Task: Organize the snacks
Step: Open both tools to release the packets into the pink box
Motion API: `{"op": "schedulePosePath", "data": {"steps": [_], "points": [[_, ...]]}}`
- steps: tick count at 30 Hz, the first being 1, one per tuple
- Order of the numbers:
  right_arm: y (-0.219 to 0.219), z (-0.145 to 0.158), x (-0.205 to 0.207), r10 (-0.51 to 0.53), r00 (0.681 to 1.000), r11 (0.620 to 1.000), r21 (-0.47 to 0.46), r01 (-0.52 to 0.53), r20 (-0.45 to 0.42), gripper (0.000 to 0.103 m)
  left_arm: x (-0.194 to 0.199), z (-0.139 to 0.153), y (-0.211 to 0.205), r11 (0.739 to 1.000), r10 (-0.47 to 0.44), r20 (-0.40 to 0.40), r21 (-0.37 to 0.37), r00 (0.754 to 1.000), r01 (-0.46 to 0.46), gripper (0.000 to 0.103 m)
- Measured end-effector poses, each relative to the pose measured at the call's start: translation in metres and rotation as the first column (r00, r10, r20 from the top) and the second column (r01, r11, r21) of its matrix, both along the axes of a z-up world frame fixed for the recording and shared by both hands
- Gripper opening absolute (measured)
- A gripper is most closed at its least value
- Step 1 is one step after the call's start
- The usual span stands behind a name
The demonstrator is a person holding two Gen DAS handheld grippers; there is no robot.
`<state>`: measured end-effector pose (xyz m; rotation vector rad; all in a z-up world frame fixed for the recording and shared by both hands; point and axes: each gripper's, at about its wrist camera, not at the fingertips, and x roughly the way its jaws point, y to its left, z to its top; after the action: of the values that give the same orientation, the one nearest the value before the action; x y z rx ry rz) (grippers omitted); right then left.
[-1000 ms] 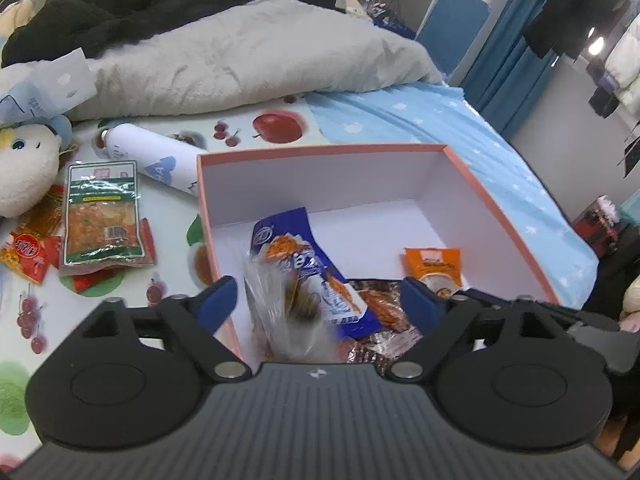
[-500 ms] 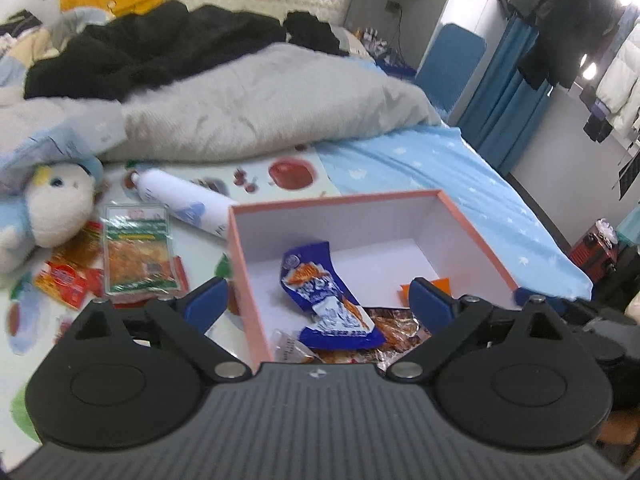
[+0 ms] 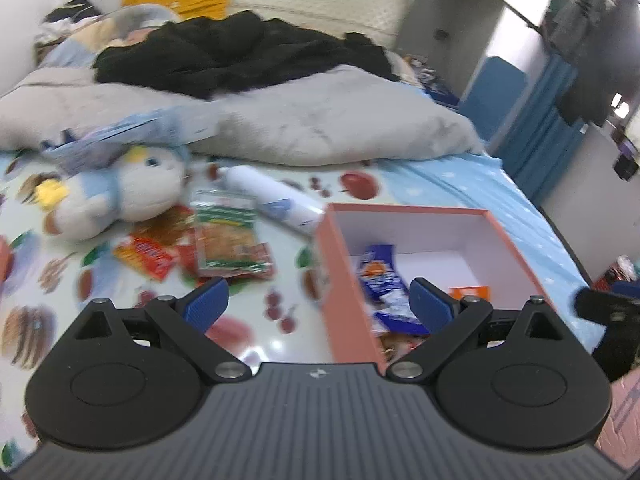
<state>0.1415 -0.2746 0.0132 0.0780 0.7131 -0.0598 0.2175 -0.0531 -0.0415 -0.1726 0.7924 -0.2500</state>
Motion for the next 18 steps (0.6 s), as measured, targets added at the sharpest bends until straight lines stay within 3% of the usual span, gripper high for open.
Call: {"op": "schedulePosePath", "data": {"steps": [7, 18], "points": [[0.042, 0.030, -0.008, 0.151, 0.988, 0.988, -0.028, -0.150, 0.017, 0.085, -0.008, -0.013, 0.053, 0.994, 0.106, -0.032, 0.011, 0.994, -0.106, 0.098], [0.093, 0.025, 0.024, 0.201, 0.979, 0.980, 0.017, -0.200, -0.045, 0.085, -0.020, -0.027, 0.119, 0.978, 0.207, -0.043, -0.012, 0.977, -0.207, 0.098]]}}
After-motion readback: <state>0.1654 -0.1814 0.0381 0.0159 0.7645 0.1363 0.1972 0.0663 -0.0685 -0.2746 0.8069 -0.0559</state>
